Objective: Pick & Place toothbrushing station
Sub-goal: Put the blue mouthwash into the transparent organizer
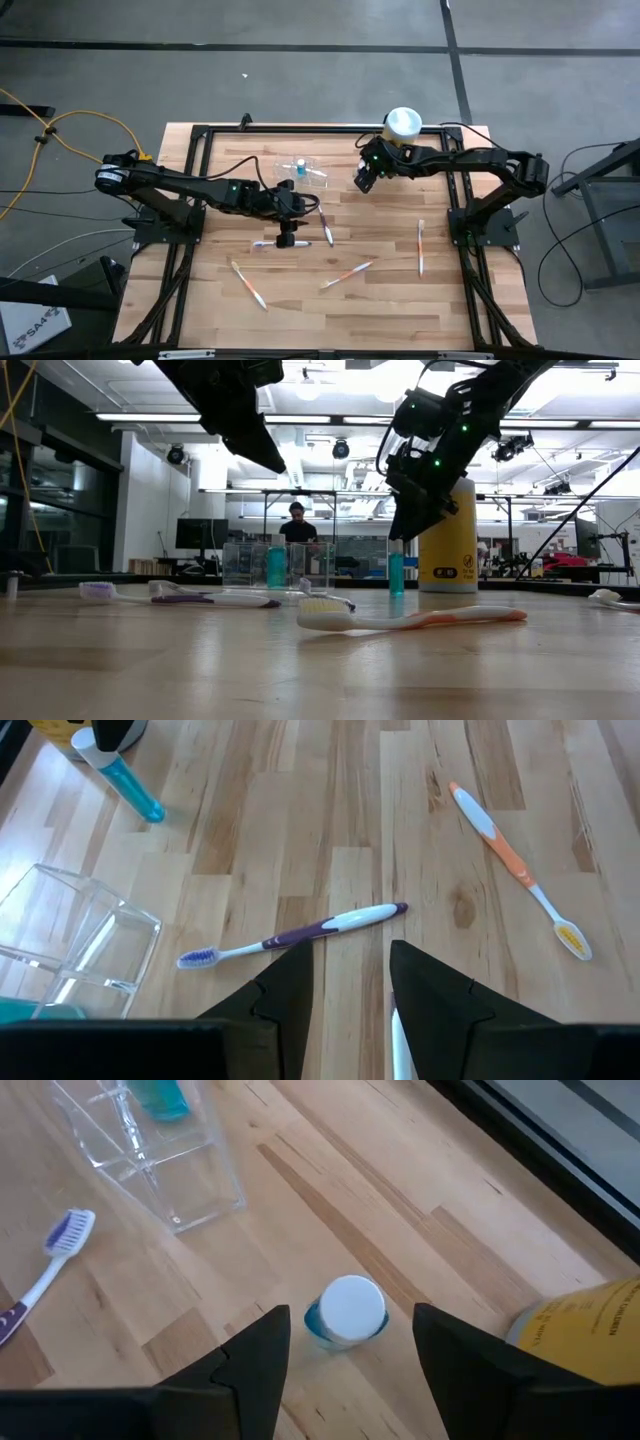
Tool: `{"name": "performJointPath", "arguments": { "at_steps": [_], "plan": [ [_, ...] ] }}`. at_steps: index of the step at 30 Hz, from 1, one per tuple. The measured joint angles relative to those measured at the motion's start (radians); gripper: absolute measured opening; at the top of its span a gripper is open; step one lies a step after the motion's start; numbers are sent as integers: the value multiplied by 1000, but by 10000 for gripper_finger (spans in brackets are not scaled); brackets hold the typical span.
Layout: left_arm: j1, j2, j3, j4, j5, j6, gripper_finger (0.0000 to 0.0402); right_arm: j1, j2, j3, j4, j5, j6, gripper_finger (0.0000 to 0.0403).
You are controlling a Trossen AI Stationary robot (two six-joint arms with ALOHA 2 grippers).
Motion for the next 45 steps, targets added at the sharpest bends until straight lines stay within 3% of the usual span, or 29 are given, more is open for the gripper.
{"name": "performJointPath", "arguments": {
  "at_steps": [13, 45],
  "plan": [
    [-18, 0, 0, 0, 4, 0, 129, -2, 109, 0, 80, 6, 2, 205],
    [-18, 0, 0, 0, 6, 1, 129, -2, 110, 0, 67, -12, 30, 205]
  ]
}}
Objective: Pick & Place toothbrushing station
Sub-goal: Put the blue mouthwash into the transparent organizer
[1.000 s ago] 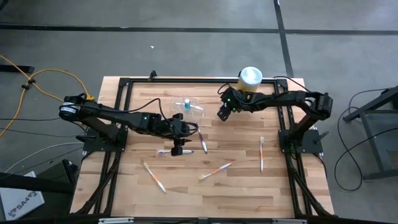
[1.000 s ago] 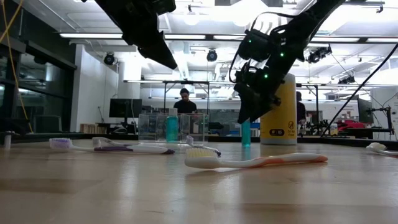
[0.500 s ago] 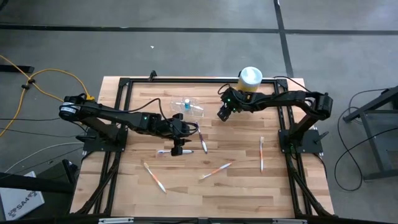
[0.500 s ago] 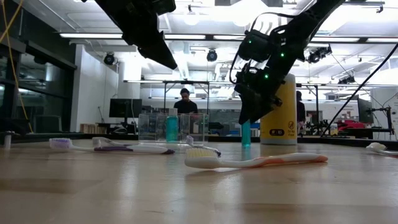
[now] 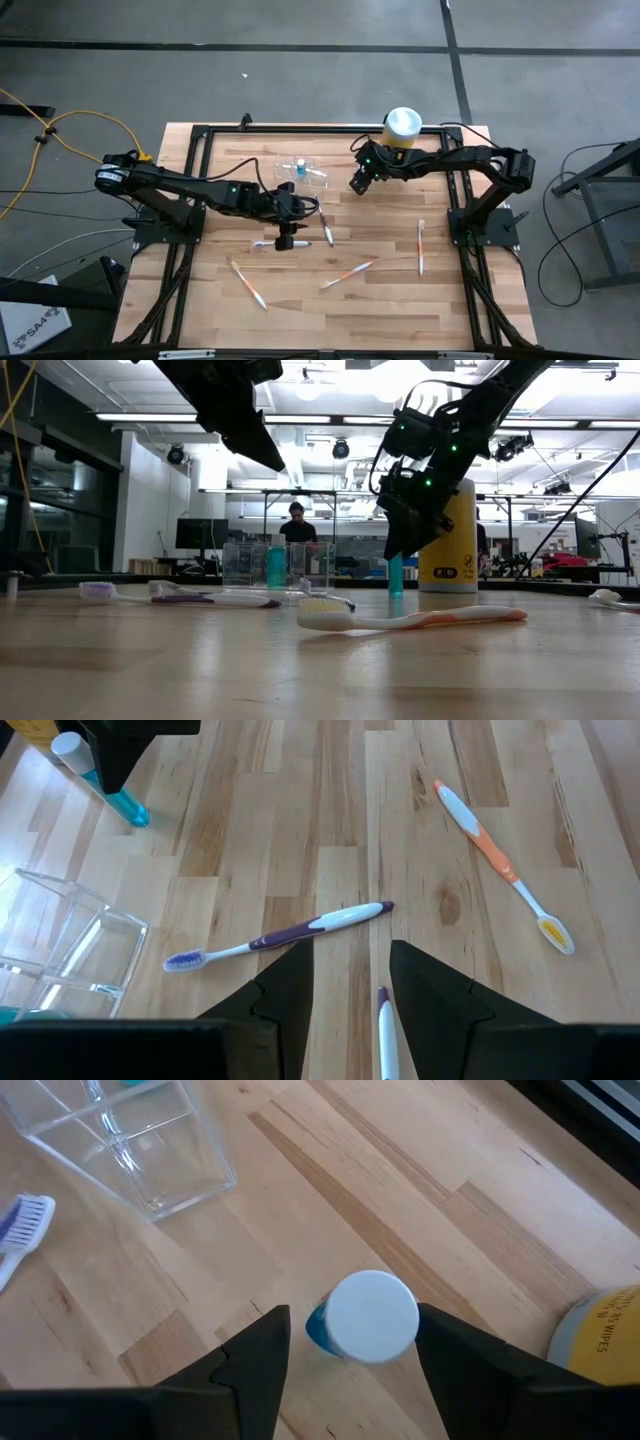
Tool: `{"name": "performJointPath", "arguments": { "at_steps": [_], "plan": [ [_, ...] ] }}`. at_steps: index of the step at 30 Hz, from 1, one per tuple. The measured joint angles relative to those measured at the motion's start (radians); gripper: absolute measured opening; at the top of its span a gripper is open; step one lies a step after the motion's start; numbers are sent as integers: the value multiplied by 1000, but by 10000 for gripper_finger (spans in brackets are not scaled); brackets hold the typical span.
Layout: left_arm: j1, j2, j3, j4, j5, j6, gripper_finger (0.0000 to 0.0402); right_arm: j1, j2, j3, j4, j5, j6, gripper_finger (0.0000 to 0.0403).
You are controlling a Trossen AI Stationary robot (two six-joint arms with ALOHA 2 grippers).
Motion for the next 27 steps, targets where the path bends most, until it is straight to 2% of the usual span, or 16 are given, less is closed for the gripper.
{"name": "performJointPath", "arguments": {
  "at_steps": [23, 27],
  "plan": [
    [0, 0, 0, 0, 0, 0, 129, -1, 0, 0, 3, 1, 19, 205],
    [0, 0, 0, 0, 0, 0, 129, -1, 0, 0, 3, 3, 23, 195]
  ]
}}
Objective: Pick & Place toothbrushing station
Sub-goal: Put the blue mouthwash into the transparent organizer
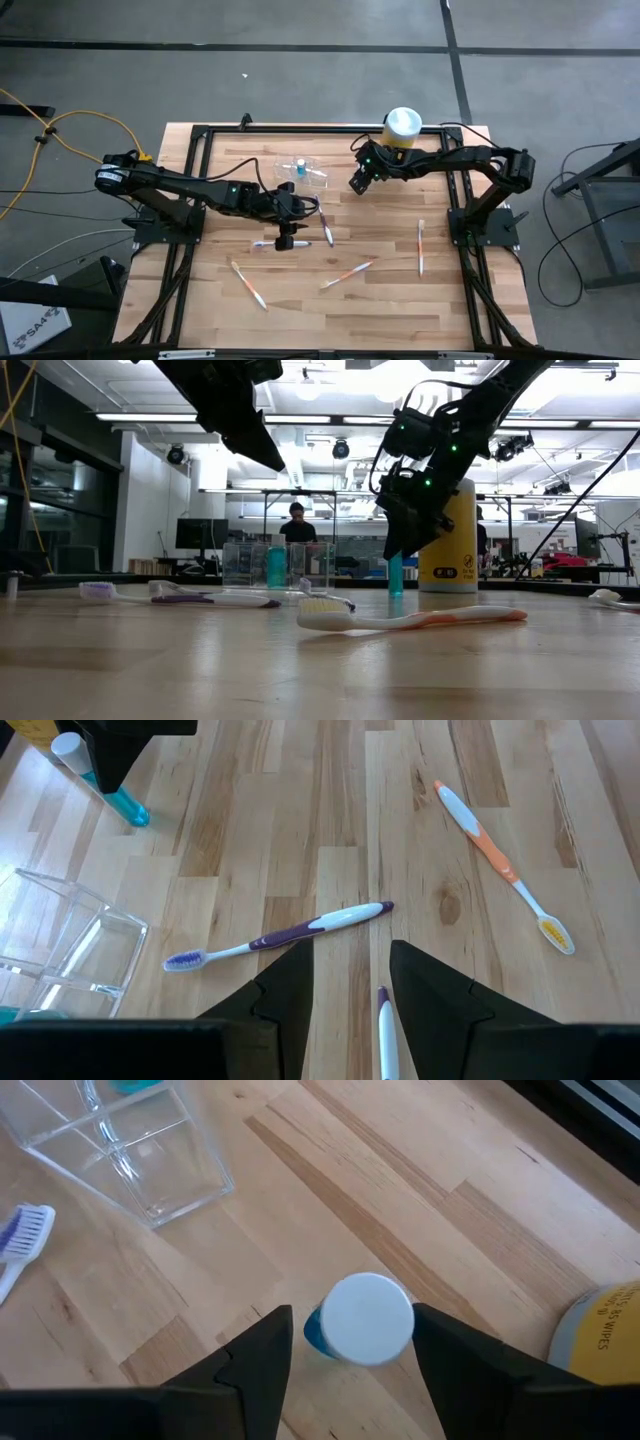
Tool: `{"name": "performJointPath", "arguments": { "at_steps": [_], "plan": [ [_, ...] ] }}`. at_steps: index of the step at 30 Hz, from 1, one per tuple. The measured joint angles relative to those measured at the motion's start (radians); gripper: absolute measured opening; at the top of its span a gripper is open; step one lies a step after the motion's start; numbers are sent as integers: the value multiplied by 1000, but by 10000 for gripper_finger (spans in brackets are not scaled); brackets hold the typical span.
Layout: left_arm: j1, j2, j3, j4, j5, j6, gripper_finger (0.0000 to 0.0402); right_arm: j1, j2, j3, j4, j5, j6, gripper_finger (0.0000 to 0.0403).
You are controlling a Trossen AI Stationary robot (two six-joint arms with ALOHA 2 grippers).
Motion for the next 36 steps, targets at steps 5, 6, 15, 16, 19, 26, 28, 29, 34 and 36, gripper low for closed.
{"name": "performJointPath", "arguments": {
  "at_steps": [5, 6, 15, 16, 19, 26, 28, 29, 34, 36],
  "plan": [
    [0, 0, 0, 0, 0, 0, 129, 0, 0, 0, 0, 0, 0, 165],
    [0, 0, 0, 0, 0, 0, 129, 0, 0, 0, 1, 0, 0, 160],
    [0, 0, 0, 0, 0, 0, 129, 1, 0, 0, -3, 0, 0, 158],
    [0, 0, 0, 0, 0, 0, 129, 1, 0, 0, -5, -2, 0, 157],
    [0, 0, 0, 0, 0, 0, 129, 1, 0, 0, -7, -33, 0, 148],
    [0, 0, 0, 0, 0, 0, 129, 28, 0, 0, -12, -54, 0, 141],
    [0, 0, 0, 0, 0, 0, 129, 42, 0, 0, -12, -54, 0, 134],
    [0, 0, 0, 0, 0, 0, 129, 50, 0, 0, -12, -53, 0, 128],
    [0, 0, 0, 0, 0, 0, 129, 78, 0, 0, -1, -51, -18, 82],
    [0, 0, 0, 0, 0, 0, 129, 84, 0, 0, 1, -51, -25, 63]
  ]
}}
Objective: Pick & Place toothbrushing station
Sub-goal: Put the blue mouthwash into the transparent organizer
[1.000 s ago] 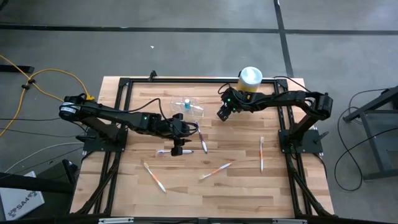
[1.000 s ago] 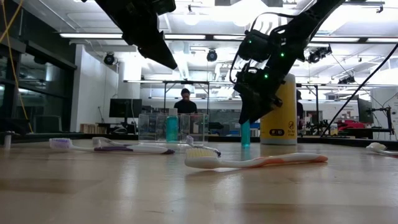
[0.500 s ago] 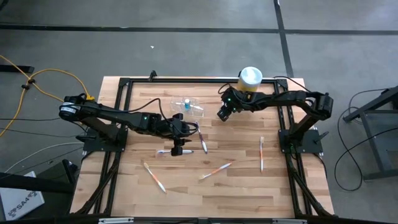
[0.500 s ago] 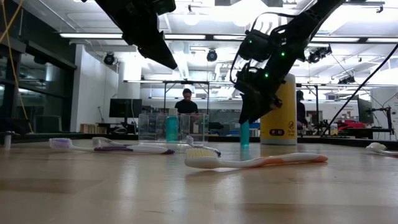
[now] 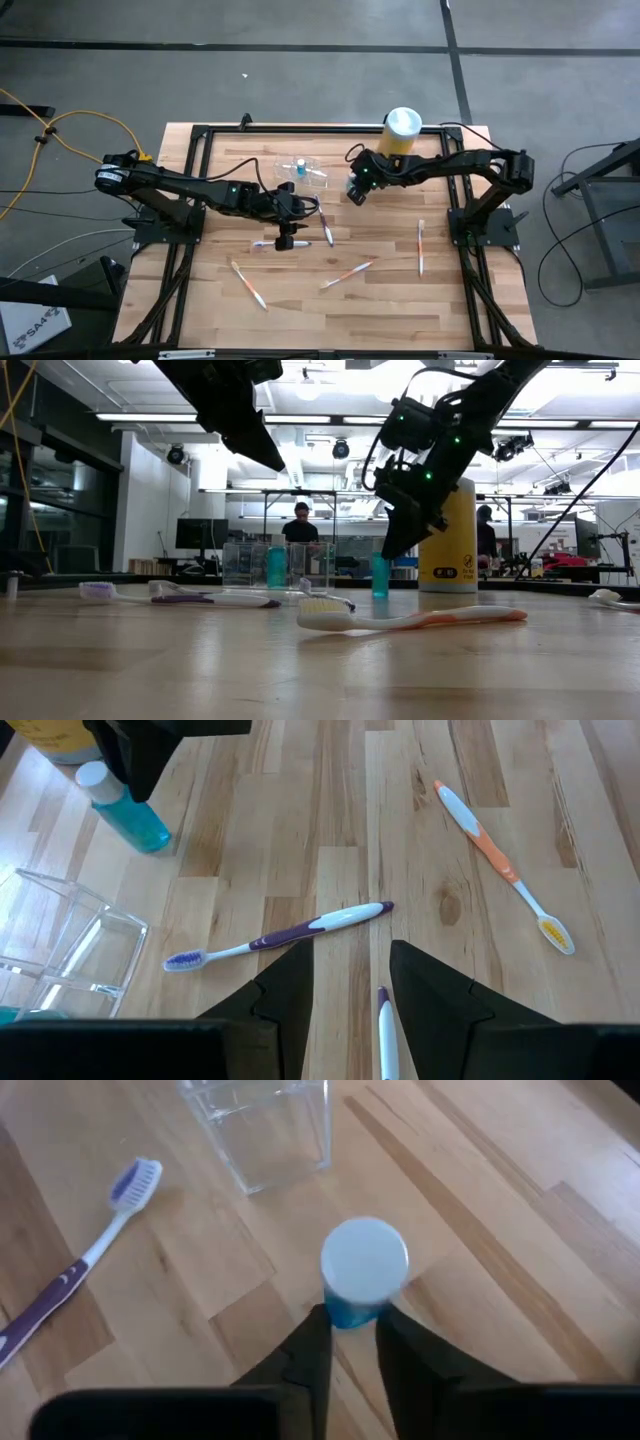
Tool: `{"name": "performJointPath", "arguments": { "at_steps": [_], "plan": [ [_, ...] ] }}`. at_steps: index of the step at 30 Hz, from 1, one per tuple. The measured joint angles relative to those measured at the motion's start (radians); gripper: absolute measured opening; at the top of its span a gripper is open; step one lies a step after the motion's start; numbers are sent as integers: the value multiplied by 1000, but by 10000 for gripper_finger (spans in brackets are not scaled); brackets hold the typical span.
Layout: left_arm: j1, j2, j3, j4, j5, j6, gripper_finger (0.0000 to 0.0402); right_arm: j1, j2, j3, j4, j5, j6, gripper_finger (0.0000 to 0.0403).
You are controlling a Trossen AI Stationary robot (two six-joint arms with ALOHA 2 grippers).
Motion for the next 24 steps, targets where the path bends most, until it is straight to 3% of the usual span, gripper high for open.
{"name": "performJointPath", "arguments": {
  "at_steps": [7, 13, 18, 24],
  "plan": [
    [-1, 0, 0, 0, 0, 0, 129, 0, 1, 0, 2, 0, -1, 10],
    [-15, 0, 0, 0, -2, 0, 129, 0, 1, 0, 8, 1, -10, 2],
    [-23, 0, 0, 0, -1, 0, 129, 0, 1, 0, 27, 4, -28, 21],
    [-23, 0, 0, 0, -1, 0, 129, 0, 1, 0, 47, 4, -28, 76]
  ]
}}
